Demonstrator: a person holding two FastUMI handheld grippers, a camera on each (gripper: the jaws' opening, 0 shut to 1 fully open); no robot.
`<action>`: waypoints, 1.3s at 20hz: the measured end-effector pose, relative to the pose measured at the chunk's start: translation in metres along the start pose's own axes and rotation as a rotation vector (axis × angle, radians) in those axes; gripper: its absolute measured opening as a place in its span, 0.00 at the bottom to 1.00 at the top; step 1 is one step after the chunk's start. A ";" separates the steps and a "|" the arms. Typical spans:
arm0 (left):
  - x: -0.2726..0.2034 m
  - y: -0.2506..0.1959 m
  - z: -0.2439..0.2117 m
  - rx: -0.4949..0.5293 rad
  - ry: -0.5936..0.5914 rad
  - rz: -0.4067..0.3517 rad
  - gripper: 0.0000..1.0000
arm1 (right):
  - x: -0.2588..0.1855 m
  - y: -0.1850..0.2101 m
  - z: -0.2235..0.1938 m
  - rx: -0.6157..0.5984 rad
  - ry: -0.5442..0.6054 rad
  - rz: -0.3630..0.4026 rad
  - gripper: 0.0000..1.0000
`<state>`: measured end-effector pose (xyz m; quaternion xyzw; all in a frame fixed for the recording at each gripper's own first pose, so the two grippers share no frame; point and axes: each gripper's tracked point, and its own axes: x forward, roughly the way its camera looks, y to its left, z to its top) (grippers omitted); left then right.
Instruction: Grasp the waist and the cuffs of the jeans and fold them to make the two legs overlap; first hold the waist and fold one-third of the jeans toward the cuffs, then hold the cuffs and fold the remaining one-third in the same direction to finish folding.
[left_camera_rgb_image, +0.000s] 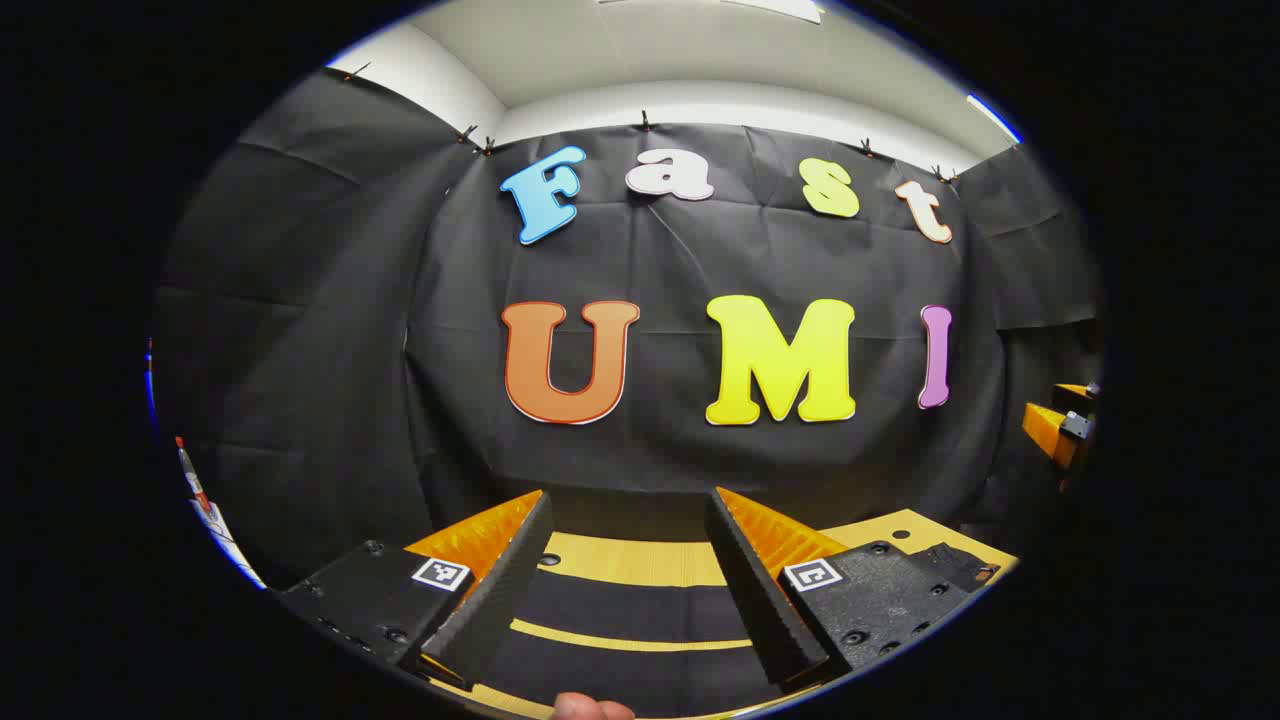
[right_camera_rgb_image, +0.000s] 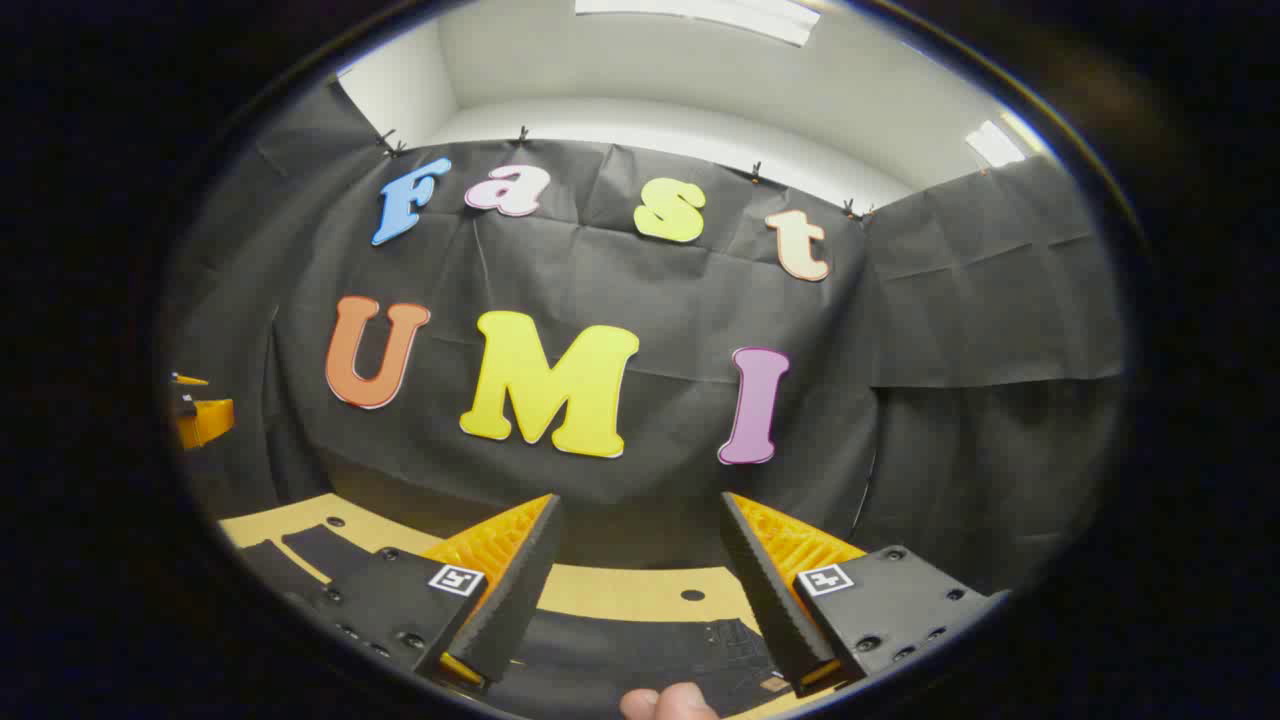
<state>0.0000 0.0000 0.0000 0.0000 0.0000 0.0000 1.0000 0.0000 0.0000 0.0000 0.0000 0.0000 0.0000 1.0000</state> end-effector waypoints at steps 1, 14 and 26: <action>0.000 -0.002 -0.002 0.001 0.002 -0.002 0.98 | -0.001 -0.001 0.000 0.001 0.002 -0.003 0.97; 0.004 -0.001 -0.003 0.001 0.003 -0.013 0.98 | -0.004 -0.016 -0.006 -0.003 0.019 -0.034 0.97; 0.005 0.080 -0.054 -0.074 0.139 0.114 0.98 | -0.001 -0.076 -0.066 0.026 0.215 -0.089 0.97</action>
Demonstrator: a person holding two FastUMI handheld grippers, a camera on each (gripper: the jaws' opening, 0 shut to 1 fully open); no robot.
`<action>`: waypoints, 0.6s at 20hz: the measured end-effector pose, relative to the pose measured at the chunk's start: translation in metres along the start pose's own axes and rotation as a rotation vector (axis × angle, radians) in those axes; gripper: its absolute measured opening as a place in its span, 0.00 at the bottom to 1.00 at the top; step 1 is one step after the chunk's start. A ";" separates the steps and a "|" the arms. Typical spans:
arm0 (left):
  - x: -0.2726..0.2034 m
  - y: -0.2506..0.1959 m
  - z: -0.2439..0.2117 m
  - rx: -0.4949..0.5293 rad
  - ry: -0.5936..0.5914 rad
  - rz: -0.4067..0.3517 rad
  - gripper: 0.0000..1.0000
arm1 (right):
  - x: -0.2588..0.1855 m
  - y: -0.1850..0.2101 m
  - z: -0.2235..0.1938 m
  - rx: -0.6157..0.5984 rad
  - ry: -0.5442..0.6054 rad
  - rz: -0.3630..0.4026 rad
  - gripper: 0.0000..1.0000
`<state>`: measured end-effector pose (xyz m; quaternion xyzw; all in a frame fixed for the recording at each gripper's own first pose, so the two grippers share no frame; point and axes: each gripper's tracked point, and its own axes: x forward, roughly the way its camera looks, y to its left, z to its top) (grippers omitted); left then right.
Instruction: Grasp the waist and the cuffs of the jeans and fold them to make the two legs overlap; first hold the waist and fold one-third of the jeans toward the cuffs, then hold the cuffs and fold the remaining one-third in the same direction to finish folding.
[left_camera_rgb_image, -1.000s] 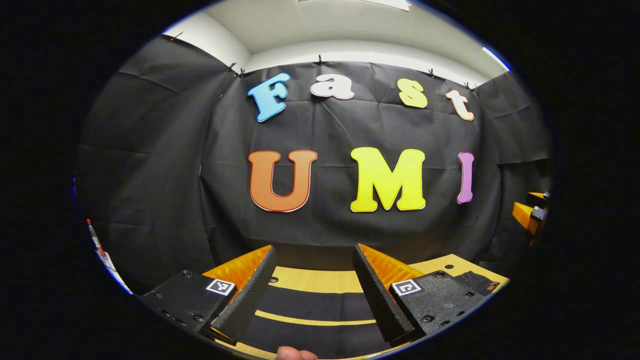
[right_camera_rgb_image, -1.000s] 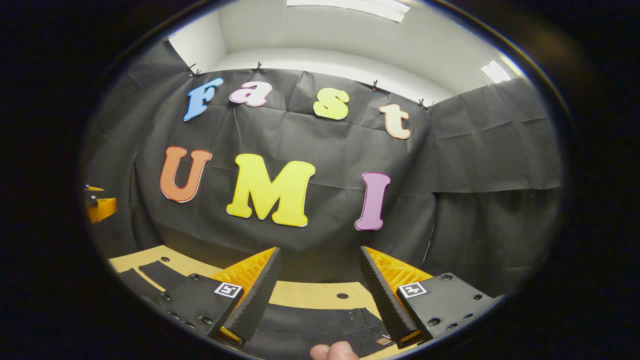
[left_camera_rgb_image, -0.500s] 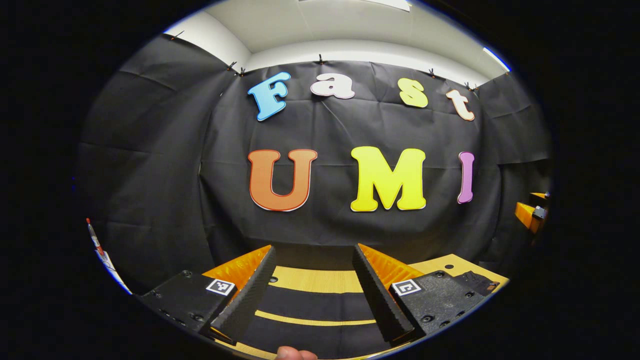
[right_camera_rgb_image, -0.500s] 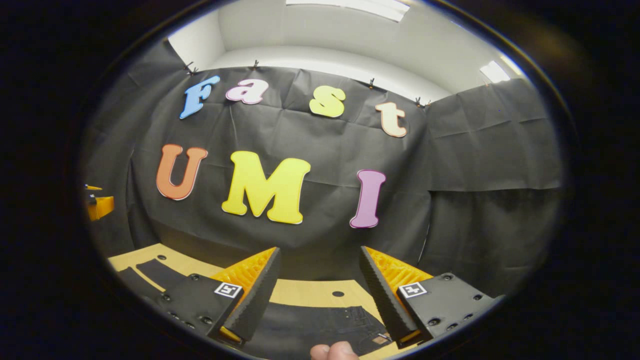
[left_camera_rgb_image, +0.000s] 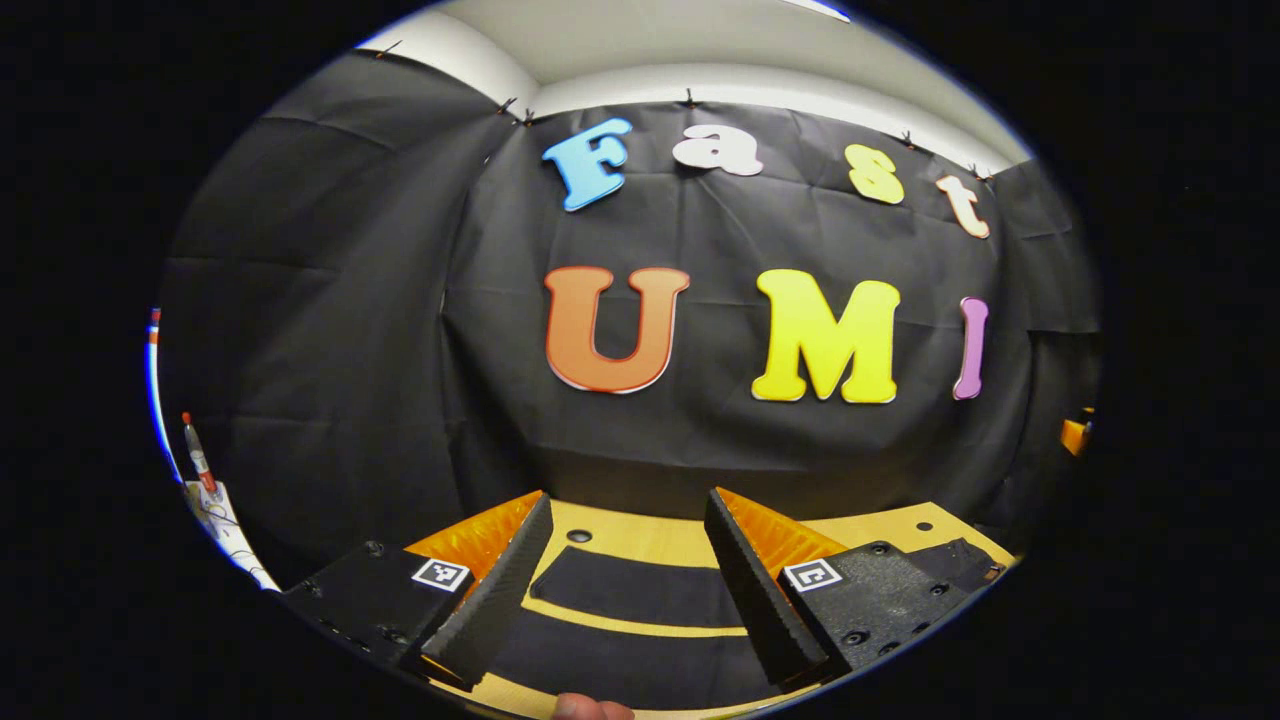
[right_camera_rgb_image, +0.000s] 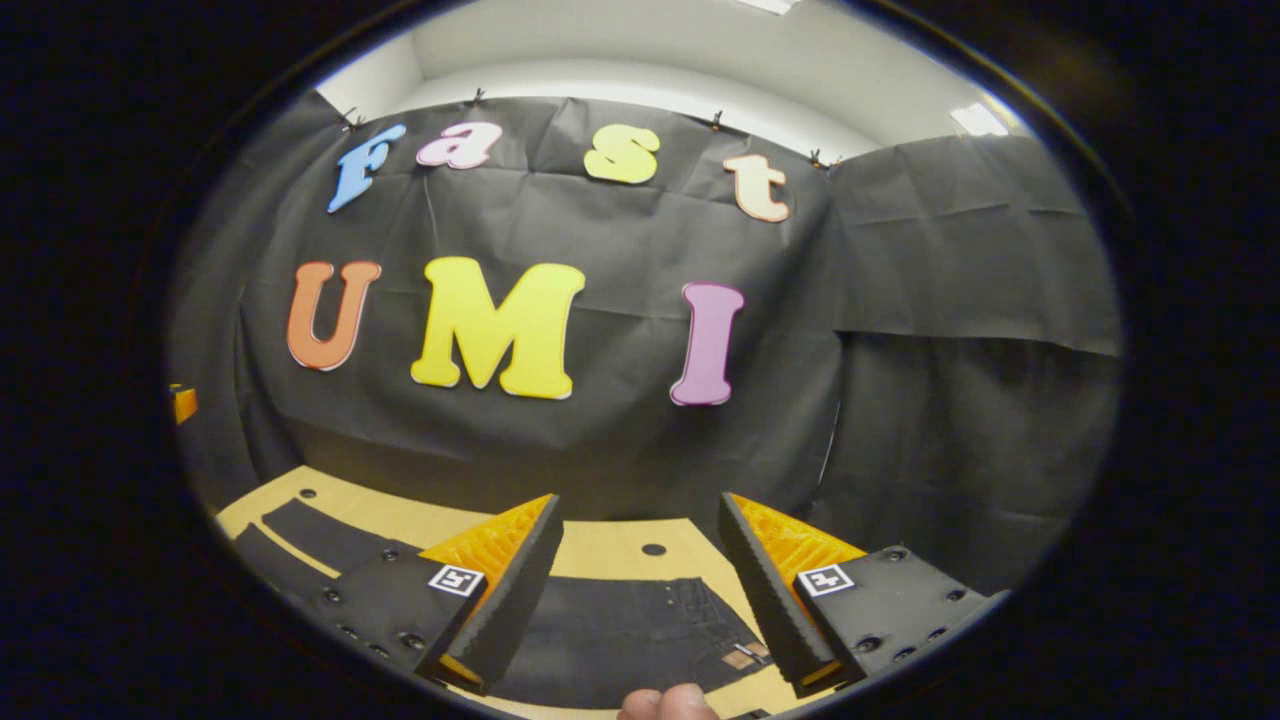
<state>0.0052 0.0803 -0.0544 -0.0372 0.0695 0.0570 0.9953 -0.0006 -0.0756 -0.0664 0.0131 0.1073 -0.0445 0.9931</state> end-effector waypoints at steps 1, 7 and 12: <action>0.002 0.017 -0.015 -0.023 0.045 0.025 1.00 | 0.001 -0.008 -0.015 0.004 0.049 0.005 0.98; -0.006 0.112 -0.142 -0.329 0.410 0.194 0.99 | 0.010 -0.070 -0.133 0.149 0.439 -0.019 0.98; -0.021 0.122 -0.232 -0.868 0.720 0.392 0.99 | 0.020 -0.099 -0.214 0.336 0.719 -0.128 0.98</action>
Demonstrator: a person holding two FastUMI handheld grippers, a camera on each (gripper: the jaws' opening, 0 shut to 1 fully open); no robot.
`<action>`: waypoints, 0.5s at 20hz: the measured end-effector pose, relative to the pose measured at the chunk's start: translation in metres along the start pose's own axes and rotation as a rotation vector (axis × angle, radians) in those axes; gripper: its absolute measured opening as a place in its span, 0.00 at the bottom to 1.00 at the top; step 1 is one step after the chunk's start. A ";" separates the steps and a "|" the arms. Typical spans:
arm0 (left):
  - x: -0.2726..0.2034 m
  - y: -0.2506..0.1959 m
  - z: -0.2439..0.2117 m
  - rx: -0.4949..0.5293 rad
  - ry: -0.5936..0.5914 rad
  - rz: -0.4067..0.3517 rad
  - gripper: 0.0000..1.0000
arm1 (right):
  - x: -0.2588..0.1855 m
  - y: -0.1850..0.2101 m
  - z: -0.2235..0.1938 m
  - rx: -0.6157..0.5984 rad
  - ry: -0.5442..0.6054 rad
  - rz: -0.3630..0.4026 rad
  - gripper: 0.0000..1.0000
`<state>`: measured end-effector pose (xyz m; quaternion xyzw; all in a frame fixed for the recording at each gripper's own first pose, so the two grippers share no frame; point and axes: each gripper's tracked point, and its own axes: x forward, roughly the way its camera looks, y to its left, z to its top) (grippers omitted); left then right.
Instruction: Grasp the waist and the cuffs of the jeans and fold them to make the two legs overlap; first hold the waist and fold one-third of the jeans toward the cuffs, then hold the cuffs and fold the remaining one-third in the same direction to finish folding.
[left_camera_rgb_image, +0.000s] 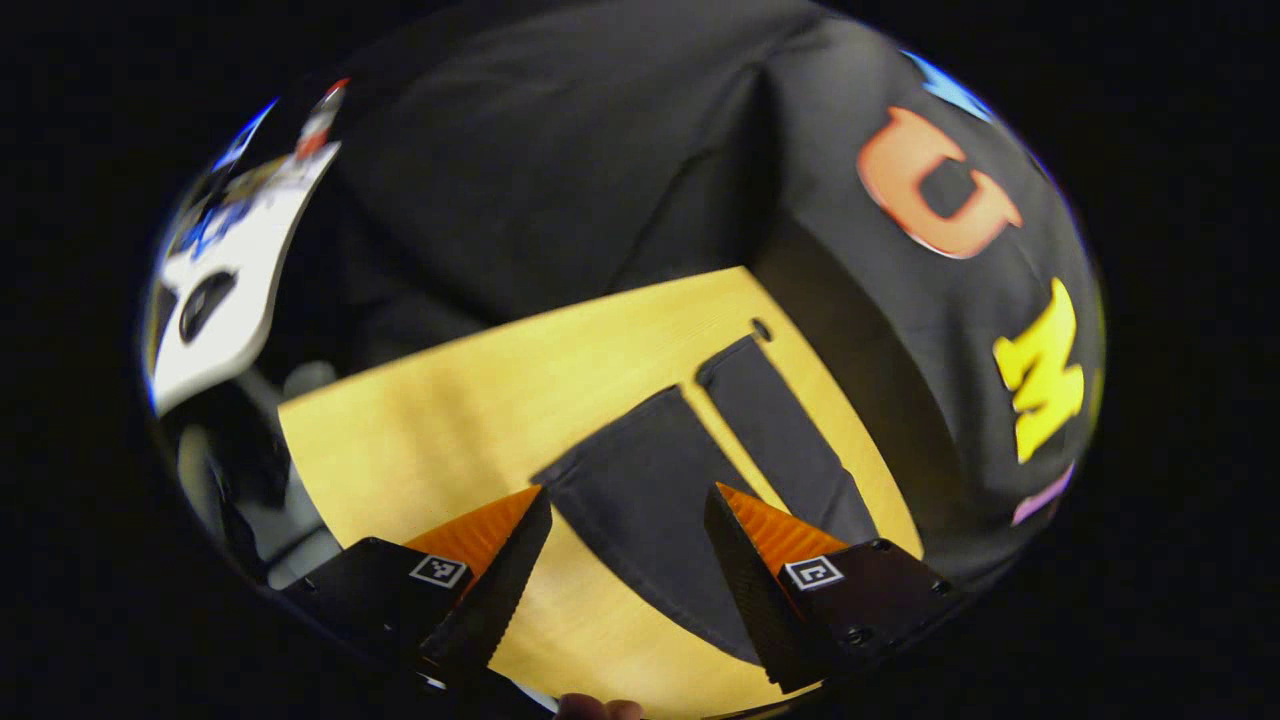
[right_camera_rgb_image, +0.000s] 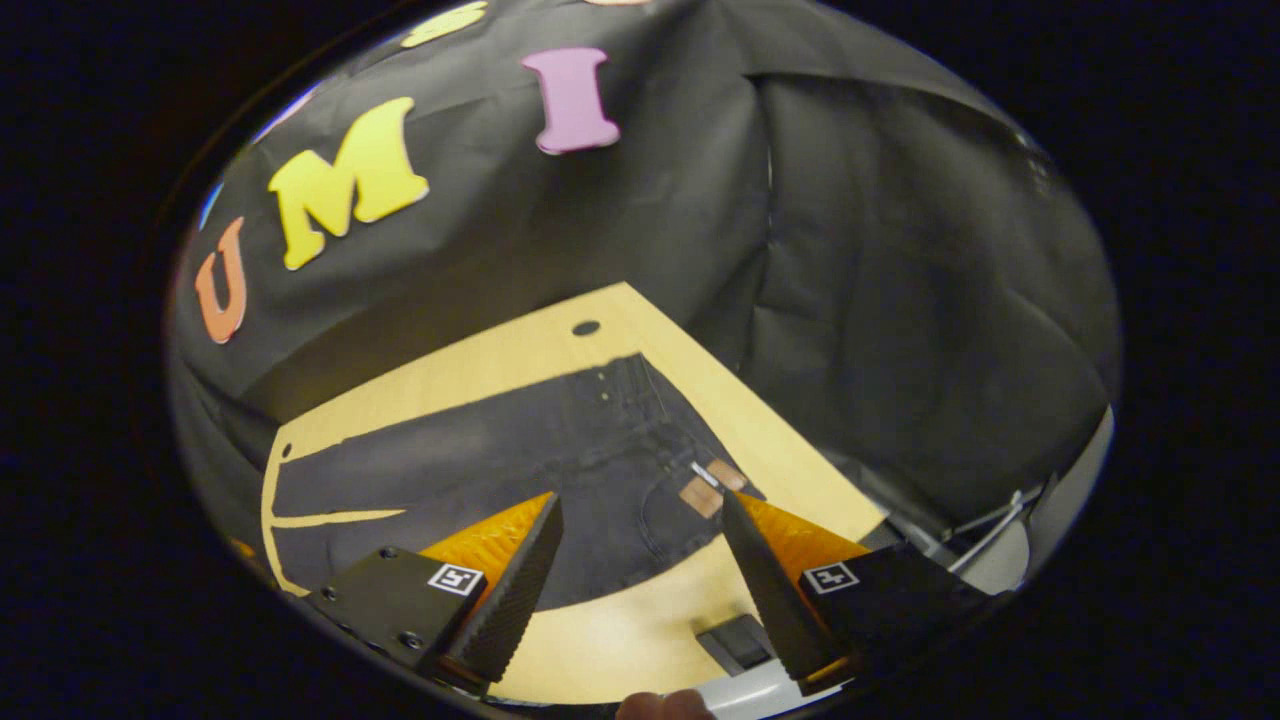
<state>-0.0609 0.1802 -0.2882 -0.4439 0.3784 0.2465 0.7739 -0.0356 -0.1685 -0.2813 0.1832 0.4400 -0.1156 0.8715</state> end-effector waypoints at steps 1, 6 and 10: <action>0.005 0.000 -0.004 -0.092 0.027 0.007 0.99 | 0.011 -0.003 -0.005 0.034 0.052 -0.006 1.00; 0.017 0.003 -0.008 -0.225 0.090 0.087 0.99 | 0.048 -0.018 -0.033 0.148 0.242 -0.049 1.00; 0.028 0.009 -0.006 -0.219 0.110 0.126 0.99 | 0.066 -0.023 -0.037 0.187 0.331 -0.090 0.96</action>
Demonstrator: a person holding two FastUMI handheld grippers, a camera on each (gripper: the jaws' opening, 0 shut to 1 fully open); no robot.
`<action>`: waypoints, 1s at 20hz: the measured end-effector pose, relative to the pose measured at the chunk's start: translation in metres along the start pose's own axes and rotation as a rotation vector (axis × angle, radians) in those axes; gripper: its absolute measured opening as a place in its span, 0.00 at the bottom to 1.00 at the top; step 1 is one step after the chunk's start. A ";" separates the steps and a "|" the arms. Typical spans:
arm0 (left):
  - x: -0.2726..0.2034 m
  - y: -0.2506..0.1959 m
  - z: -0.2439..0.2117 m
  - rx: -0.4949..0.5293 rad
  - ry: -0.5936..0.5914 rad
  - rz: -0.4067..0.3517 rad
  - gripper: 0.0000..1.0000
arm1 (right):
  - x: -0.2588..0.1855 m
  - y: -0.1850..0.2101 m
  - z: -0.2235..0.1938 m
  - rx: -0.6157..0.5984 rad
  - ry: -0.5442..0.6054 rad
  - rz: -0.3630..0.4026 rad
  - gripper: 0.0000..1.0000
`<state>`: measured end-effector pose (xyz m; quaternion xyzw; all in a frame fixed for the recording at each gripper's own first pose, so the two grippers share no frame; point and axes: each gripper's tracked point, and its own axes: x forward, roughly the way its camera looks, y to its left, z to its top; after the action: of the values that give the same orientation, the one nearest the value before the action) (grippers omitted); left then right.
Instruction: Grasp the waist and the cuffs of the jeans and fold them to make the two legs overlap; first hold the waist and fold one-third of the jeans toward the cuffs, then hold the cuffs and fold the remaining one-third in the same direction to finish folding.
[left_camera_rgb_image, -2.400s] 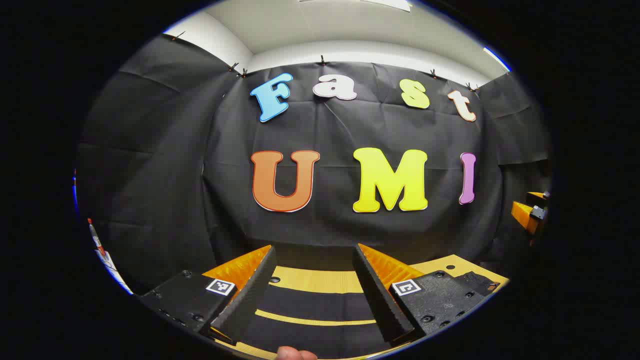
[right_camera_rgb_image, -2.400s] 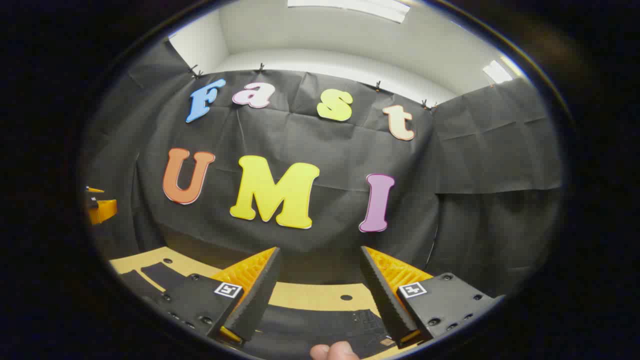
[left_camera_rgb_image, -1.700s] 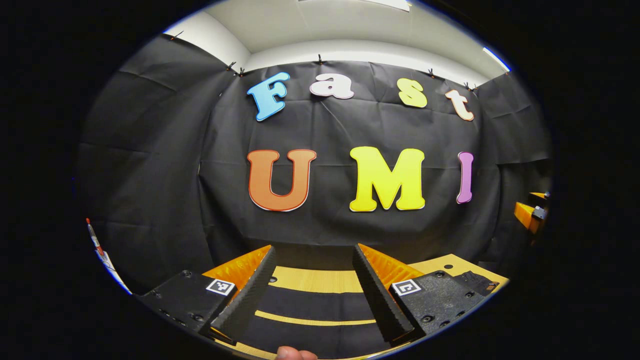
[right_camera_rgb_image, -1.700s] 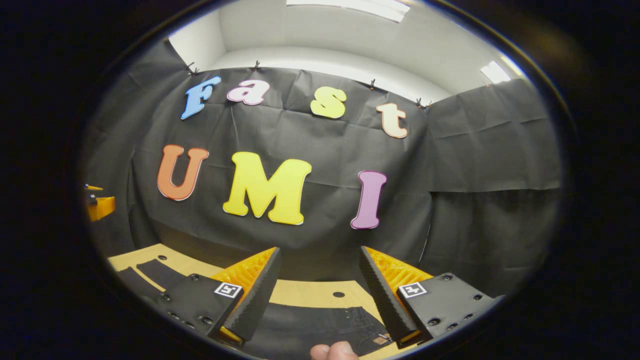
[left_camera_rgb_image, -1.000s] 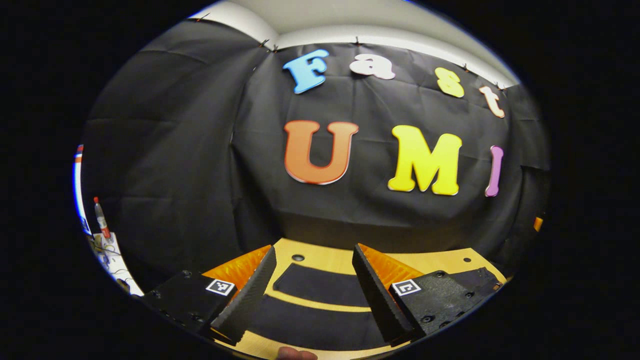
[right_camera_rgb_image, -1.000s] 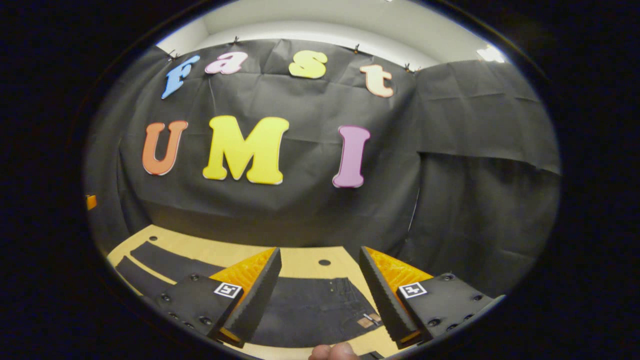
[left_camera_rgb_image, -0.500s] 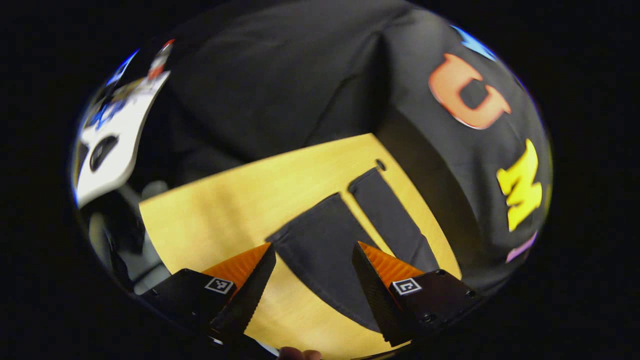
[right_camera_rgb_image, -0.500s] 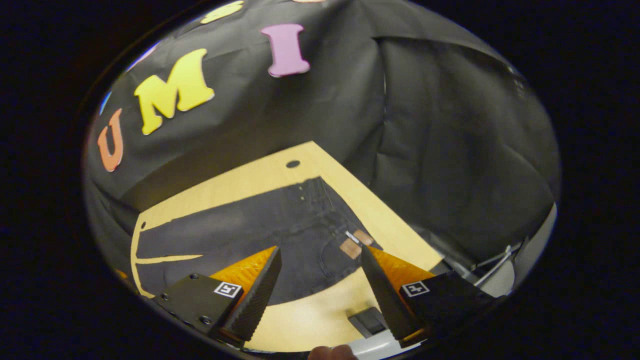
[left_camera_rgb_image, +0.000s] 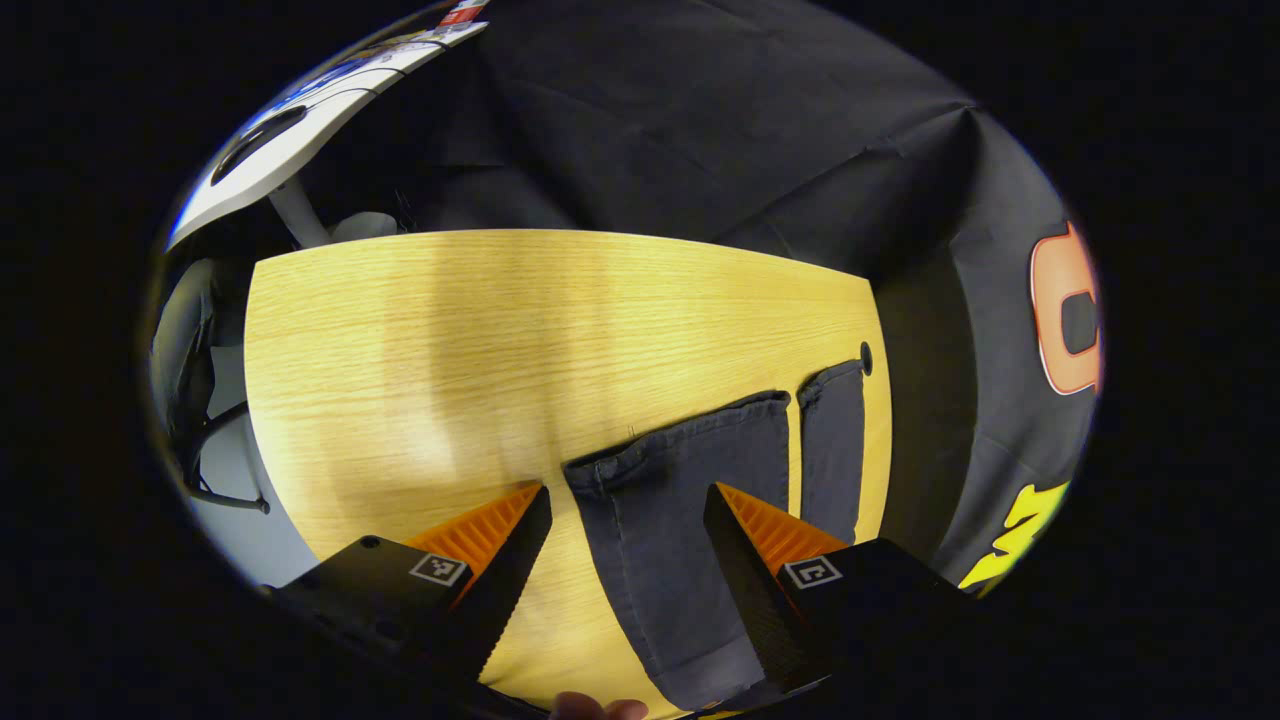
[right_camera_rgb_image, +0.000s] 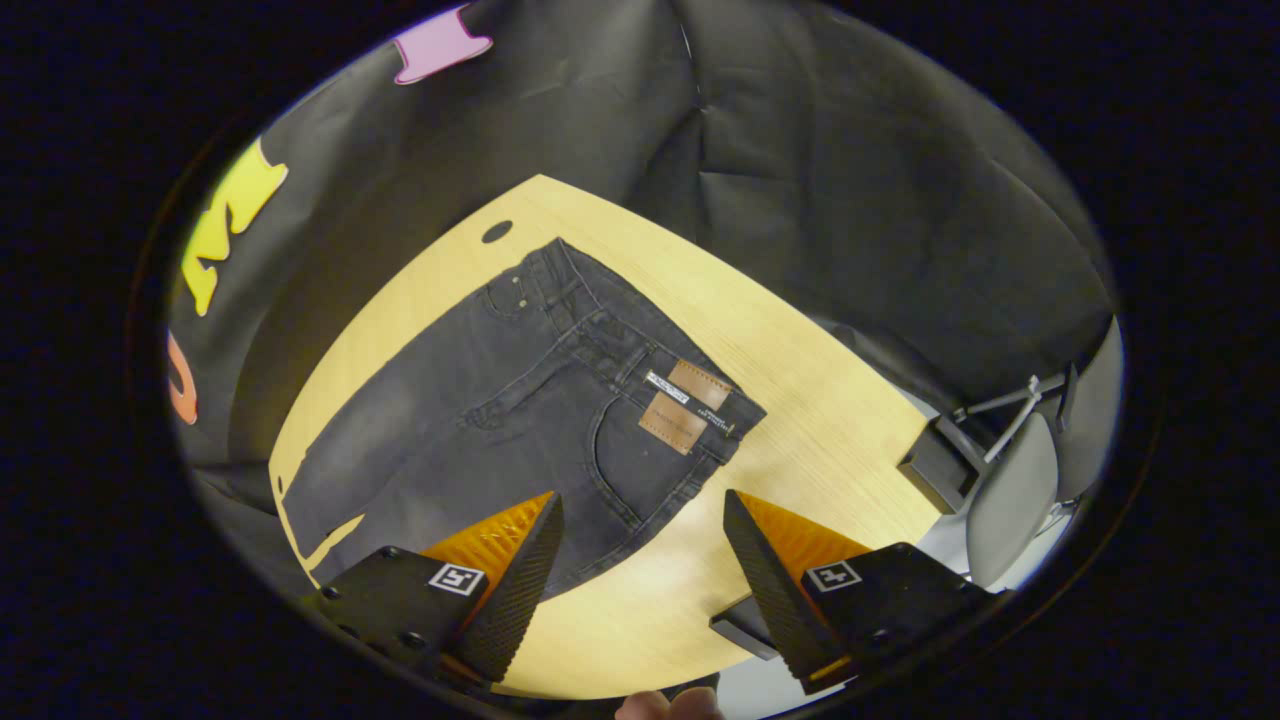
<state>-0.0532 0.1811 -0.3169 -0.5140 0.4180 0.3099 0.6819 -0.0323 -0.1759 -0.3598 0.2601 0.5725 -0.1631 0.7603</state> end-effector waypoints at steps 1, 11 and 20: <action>-0.001 -0.003 0.002 0.007 -0.002 -0.003 0.98 | 0.003 0.001 0.000 0.010 0.018 -0.006 0.96; 0.019 -0.023 -0.002 0.080 -0.013 0.063 1.00 | 0.059 -0.025 0.008 0.126 0.066 -0.167 0.97; 0.029 -0.024 -0.006 0.125 -0.027 0.134 0.93 | 0.069 -0.017 0.022 0.079 -0.012 -0.244 0.91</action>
<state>-0.0209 0.1687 -0.3333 -0.4370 0.4607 0.3350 0.6961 -0.0041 -0.1992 -0.4241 0.2170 0.5886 -0.2784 0.7273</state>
